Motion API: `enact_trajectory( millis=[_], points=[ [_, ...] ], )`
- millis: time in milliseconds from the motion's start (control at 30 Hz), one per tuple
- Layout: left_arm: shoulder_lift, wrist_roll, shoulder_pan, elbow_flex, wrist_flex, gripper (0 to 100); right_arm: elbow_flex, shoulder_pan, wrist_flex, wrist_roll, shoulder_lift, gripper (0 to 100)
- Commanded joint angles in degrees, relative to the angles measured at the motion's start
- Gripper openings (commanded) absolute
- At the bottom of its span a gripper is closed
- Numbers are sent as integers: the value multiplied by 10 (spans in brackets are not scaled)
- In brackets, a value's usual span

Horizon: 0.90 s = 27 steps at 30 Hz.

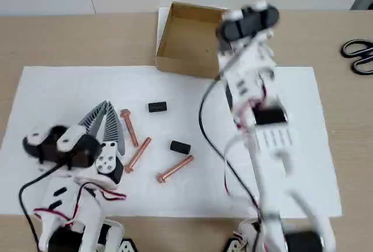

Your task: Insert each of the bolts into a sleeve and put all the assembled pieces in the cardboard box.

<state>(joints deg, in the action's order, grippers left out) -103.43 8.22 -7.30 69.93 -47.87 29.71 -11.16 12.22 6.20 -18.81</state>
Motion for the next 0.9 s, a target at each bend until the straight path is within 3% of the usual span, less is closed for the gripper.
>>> enact_trajectory(
  millis=[0, 167, 867],
  points=[
    [-6, 2, 3, 0, 12, 6, -123, 2, -63, -4, 118, 4],
    [-6, 3, 3, -1, 12, 6, -212, 2, -159, -1, 255, 4],
    [-6, 3, 3, 0, 12, 6, -671, 11, -162, 1, 732, 4]
  ],
)
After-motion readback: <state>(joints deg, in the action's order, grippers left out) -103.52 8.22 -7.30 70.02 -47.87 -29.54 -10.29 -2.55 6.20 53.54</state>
